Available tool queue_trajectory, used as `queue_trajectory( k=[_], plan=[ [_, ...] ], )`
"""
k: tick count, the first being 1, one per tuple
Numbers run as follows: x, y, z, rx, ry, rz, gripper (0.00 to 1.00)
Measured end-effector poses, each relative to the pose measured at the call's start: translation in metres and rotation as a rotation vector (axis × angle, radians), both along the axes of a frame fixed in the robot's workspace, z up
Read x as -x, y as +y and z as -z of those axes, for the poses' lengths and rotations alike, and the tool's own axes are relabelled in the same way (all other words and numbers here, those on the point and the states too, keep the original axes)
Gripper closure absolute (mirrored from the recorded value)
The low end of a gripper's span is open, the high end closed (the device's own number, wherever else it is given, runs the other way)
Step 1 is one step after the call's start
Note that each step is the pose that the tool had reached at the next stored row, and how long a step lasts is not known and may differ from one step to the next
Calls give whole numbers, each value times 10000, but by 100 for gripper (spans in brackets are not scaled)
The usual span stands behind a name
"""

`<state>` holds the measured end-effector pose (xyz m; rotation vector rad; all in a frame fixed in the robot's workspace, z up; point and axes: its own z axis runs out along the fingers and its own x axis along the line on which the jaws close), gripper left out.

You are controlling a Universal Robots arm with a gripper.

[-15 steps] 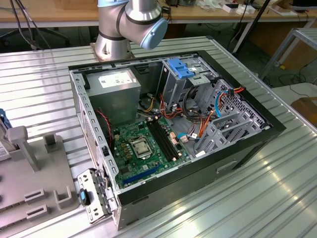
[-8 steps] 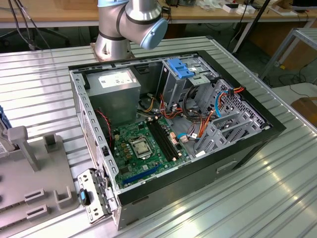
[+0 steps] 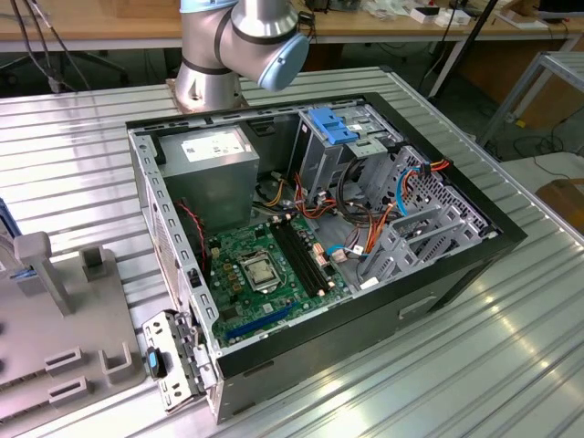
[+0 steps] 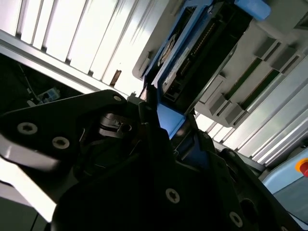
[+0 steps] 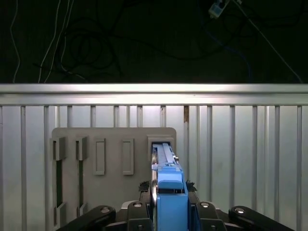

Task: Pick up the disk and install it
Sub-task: 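Pick up the disk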

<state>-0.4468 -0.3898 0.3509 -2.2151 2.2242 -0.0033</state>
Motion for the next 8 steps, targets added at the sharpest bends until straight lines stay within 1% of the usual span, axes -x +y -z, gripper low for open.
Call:
queue_trajectory(
  k=[6, 8],
  plan=[
    [0, 0, -199, 0, -1, 0, 63],
    [0, 0, -289, 1, 0, 0, 63]
  ],
)
